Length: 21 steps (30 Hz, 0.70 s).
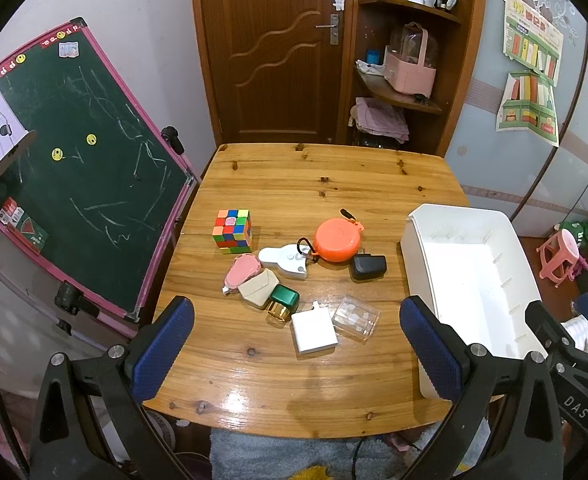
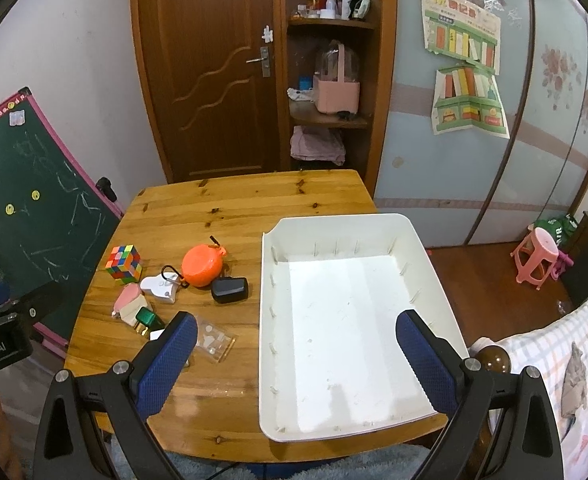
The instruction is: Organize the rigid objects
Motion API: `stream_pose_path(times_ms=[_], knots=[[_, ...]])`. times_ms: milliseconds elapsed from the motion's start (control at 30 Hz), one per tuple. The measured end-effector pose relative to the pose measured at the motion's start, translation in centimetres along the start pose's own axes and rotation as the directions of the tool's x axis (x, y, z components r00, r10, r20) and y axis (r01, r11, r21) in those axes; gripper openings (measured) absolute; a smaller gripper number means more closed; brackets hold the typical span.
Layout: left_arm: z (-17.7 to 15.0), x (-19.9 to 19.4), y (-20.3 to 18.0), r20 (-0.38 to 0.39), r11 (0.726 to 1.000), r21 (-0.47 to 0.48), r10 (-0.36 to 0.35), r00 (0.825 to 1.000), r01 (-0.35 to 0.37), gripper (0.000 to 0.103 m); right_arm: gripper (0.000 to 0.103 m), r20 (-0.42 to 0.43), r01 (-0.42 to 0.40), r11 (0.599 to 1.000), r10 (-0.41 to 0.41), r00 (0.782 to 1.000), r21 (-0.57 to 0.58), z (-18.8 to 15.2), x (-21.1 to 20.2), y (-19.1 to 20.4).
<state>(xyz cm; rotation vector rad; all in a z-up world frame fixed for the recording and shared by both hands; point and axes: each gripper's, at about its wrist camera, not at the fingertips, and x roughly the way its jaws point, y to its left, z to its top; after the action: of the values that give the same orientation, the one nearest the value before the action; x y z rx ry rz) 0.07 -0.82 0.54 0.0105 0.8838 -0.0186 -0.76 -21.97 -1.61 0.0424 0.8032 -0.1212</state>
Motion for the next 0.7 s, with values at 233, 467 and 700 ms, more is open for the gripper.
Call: stream_pose_path(times_ms=[233, 467, 700], knots=[[-0.12, 0.19, -0.84, 0.004, 1.000, -0.004, -0.013, 1.000, 0.013, 0.103, 0.100, 0.008, -0.022, 1.000, 0.022, 1.000, 0.010, 0.10, 0.08, -0.40], [0.02, 0.50, -0.59, 0.001, 1.000, -0.015, -0.021, 1.000, 0.021, 0.103, 0.100, 0.032, -0.024, 1.000, 0.023, 0.999, 0.006, 0.21, -0.11, -0.77], [0.07, 0.69, -0.37, 0.010, 0.999, -0.022, -0.025, 1.000, 0.025, 0.103, 0.100, 0.063, -0.014, 1.000, 0.014, 0.998, -0.007, 0.62, -0.43, -0.98]])
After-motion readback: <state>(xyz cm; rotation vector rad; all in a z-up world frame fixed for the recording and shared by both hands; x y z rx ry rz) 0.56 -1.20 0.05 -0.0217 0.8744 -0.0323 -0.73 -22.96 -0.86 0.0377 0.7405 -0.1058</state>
